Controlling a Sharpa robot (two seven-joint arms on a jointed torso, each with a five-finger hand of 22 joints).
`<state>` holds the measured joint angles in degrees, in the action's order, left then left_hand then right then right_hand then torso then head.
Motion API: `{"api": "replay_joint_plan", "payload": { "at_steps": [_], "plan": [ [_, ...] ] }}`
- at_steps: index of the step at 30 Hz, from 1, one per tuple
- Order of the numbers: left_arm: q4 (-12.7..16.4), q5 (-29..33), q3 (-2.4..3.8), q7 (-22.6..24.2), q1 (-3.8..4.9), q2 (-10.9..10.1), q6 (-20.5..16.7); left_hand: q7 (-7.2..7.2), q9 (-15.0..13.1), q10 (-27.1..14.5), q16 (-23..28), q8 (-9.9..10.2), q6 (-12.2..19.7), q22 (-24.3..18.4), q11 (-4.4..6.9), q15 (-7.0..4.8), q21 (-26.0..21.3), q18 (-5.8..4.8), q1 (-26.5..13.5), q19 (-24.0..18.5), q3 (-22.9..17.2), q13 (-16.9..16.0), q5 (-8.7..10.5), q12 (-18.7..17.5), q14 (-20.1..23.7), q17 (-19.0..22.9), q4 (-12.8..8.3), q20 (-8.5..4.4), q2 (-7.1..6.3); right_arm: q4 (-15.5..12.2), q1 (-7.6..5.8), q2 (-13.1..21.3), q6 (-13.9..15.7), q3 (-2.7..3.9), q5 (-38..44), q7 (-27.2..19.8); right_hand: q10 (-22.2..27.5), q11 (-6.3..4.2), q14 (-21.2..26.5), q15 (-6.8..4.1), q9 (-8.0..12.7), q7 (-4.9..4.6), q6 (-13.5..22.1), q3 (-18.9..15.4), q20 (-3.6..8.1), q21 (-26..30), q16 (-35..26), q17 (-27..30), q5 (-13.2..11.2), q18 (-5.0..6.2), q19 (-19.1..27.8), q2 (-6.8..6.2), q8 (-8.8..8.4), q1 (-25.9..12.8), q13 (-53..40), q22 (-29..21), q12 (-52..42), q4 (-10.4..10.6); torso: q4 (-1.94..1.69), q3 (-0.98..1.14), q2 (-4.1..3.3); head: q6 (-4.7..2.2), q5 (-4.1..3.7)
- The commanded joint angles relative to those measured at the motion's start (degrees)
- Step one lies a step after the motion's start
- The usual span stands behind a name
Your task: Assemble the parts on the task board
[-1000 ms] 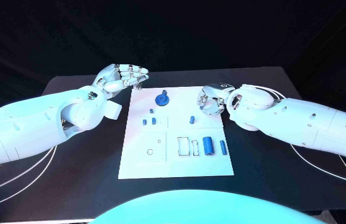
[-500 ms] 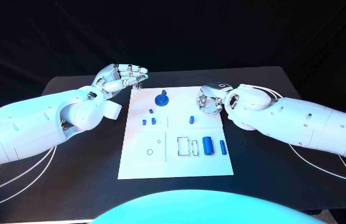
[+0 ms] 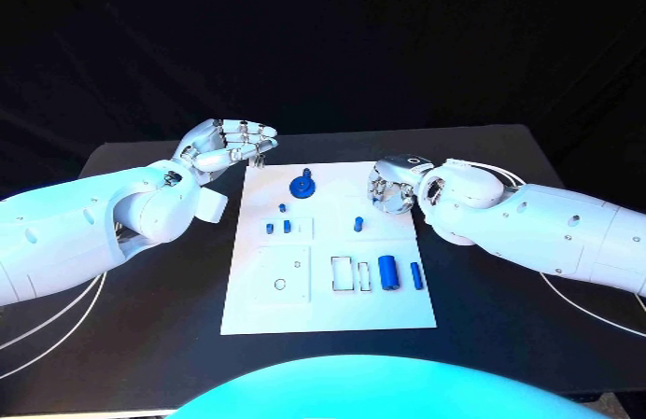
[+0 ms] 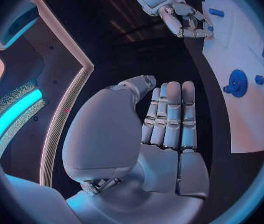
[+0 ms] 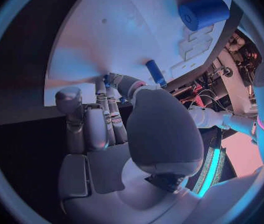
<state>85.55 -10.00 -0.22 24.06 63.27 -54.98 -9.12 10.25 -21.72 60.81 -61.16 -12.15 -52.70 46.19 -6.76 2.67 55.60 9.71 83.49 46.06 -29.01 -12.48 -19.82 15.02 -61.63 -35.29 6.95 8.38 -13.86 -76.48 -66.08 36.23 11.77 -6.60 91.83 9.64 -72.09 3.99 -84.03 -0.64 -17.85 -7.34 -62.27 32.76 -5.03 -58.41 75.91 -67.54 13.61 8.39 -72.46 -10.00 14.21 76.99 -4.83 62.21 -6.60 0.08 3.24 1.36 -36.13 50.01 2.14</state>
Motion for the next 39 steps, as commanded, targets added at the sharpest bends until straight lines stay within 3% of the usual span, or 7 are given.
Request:
{"api": "replay_joint_plan", "payload": {
  "at_steps": [1,13,20,39],
  "plan": [
    [0.1,-0.4,0.06,0.2,0.08,0.0,0.7,0.12,0.1,-0.4,0.4,0.3,0.5,-0.1,0.04,-0.06,-0.2,0.8,0.1,0.2,0.1,-0.1,0.25,0.0,0.0,0.1,-0.3,0.13,0.25,0.2,1.48,-0.2,-4.5,-0.99,1.5,2.2,-0.5,-0.43,-2.5,-0.28,0.0,-0.21,0.0,0.3,0.05,-0.2,0.2,0.0,0.0,-1.17,-0.3,0.39,0.08,0.2,-0.5,0.2,0.2,-0.3,-0.02,-0.02,0.04,-0.01,0.14],
    [0.1,-1.1,0.06,-0.1,0.09,0.1,0.6,0.22,0.1,-0.8,0.5,0.3,0.6,-0.1,-0.1,0.05,-0.3,0.76,0.1,0.2,0.2,0.0,0.23,-0.1,0.2,0.2,-0.4,0.17,0.2,-0.4,1.64,-0.5,-2.7,-1.06,5.5,4.7,-0.6,-0.33,-2.4,-0.24,-0.4,-0.35,0.3,0.8,0.1,-0.6,0.5,0.0,1.4,-1.25,-0.5,0.26,0.25,0.3,-0.5,0.7,0.6,-0.8,0.03,-0.03,0.12,-0.01,0.45],
    [0.1,-1.4,0.06,-0.1,0.09,0.2,0.4,0.25,0.1,-0.9,0.5,0.3,0.7,-0.2,-0.14,0.09,-0.4,0.75,0.2,0.1,0.2,0.0,0.21,-0.1,0.3,0.2,-0.4,0.19,0.23,-2.1,1.64,0.4,3.2,-1.0,6.6,5.6,-1.6,-0.56,-2.4,-0.49,-1.1,-0.19,-0.1,2.2,0.24,-2.7,1.2,-0.4,1.6,-1.63,-1.6,0.8,0.82,0.4,-0.6,2.7,0.5,-1.2,0.03,-0.01,0.13,-0.01,0.69],
    [-0.1,-1.7,0.06,-0.3,0.09,0.1,0.3,0.3,0.1,-1.0,0.5,0.3,0.7,-0.2,-0.17,0.11,-0.4,0.75,0.3,0.1,0.2,0.0,0.17,-0.1,0.3,0.3,-0.5,0.2,0.3,-7.1,0.2,3.6,10.9,0.38,3.8,4.7,-1.9,-0.62,-2.5,-0.51,-1.5,-0.13,-0.1,2.5,0.26,-3.9,1.8,-1.0,1.4,-1.89,-2.2,0.65,1.03,-0.1,-0.7,3.8,0.6,-1.1,0.11,0.02,0.06,-0.01,0.59]
  ]
}}
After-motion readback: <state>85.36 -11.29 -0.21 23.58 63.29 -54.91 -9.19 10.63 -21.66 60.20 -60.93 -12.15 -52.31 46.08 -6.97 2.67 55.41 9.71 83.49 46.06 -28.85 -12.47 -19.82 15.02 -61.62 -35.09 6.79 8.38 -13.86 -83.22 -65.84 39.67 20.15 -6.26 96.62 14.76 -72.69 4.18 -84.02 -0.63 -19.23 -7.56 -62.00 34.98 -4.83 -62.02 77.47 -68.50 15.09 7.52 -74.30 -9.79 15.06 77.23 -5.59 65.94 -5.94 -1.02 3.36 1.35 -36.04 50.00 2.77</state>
